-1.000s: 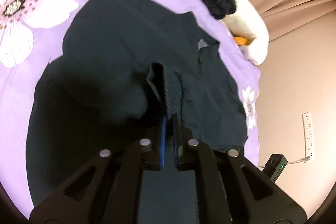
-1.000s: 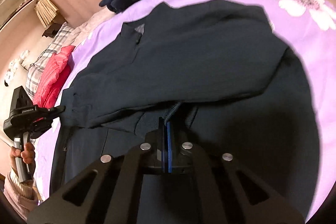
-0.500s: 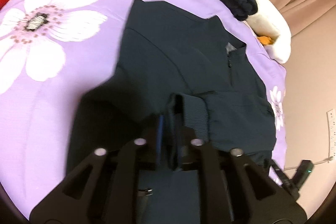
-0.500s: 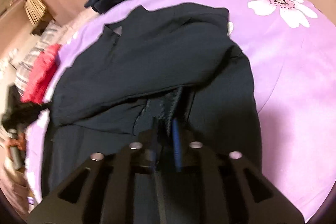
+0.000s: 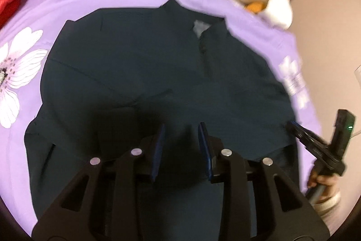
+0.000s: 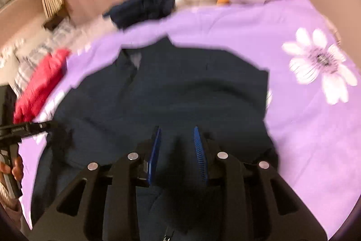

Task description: Fold large clothes

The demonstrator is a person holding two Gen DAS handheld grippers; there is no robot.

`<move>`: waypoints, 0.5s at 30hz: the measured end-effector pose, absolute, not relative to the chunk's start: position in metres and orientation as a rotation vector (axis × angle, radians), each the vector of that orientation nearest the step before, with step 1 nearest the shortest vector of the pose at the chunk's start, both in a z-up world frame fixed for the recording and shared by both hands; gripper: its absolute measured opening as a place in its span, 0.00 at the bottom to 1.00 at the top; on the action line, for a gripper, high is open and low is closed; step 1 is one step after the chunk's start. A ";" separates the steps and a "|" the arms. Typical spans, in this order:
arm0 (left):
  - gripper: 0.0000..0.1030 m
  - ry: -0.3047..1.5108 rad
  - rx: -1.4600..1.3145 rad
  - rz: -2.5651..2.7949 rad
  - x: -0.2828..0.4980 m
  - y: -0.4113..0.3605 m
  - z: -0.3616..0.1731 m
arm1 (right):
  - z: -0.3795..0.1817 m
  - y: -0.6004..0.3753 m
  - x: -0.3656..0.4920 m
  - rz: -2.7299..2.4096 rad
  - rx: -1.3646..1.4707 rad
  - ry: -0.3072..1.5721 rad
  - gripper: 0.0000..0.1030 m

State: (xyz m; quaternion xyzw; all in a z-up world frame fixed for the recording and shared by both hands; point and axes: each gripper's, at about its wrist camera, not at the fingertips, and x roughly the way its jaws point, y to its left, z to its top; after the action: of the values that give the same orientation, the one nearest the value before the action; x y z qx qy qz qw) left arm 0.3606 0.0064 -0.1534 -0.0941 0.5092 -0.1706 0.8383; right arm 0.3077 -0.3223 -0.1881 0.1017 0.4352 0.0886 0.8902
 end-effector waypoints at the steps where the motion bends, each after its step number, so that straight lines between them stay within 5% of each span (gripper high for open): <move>1: 0.30 1.094 -0.185 -0.363 0.359 0.009 -0.162 | -0.198 -0.320 0.304 0.199 0.185 0.949 0.30; 8: 0.29 1.107 -0.166 -0.406 0.346 0.028 -0.181 | -0.196 -0.343 0.268 0.335 0.164 0.945 0.31; 12: 0.29 1.106 -0.228 -0.414 0.350 0.037 -0.186 | -0.173 -0.390 0.294 0.189 0.382 0.806 0.56; 15: 0.29 1.101 -0.228 -0.417 0.348 0.036 -0.185 | -0.180 -0.424 0.334 0.039 0.525 0.802 0.56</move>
State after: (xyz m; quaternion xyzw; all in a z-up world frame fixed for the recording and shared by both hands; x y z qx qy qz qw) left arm 0.3482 0.0358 -0.1854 -0.1074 0.5181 -0.1961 0.8256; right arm 0.3336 -0.4241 -0.1799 0.2524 0.3856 0.0187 0.8873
